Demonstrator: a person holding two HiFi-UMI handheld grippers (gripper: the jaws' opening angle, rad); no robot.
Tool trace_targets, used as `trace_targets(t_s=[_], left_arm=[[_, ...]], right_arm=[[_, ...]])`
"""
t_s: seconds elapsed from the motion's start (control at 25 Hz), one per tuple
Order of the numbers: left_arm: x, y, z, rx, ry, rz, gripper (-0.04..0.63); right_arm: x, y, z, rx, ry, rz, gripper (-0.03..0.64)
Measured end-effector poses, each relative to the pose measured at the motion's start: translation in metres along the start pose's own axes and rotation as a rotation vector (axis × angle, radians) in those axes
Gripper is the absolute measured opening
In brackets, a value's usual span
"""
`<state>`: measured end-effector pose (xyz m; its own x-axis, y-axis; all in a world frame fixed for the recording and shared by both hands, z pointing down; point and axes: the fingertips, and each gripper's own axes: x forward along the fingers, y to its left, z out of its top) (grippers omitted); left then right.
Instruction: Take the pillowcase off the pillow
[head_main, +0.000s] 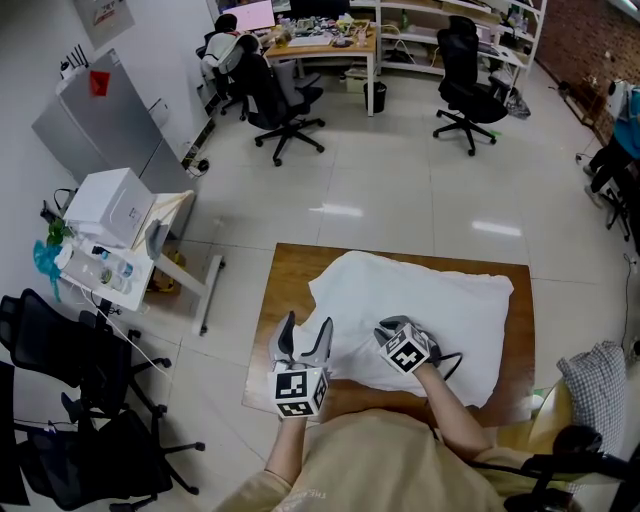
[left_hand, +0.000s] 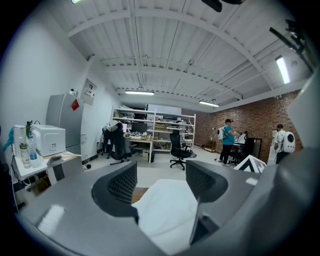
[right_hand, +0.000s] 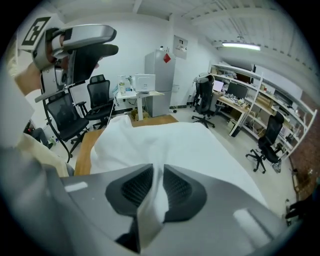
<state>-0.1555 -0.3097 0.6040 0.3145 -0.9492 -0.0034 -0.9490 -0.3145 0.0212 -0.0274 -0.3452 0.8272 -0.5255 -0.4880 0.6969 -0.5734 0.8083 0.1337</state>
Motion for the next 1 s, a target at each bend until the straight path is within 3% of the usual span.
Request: trace_targets(t_s=[0.12,0.32,0.6,1.0], left_arm=[[0.002,-0.002,-0.004,0.0,0.001,0.0,0.31],[0.001,-0.003,0.0,0.005,-0.002,-0.002,0.309],[0.004,-0.011,0.002,0.016,-0.01,-0.022,0.308],[-0.004,0.009,0.015,0.002,-0.02,0.004,0.31]], right_arm=[[0.001,-0.004,-0.001,0.051,-0.041,0.008,0.005],[-0.02,-0.01,0.021,0.207,-0.173,0.036,0.0],[-0.066,-0.018,0.052,0.26,-0.267,0.031,0.0],[-0.159,-0.036,0.094,0.387,-0.519,0.06,0.0]])
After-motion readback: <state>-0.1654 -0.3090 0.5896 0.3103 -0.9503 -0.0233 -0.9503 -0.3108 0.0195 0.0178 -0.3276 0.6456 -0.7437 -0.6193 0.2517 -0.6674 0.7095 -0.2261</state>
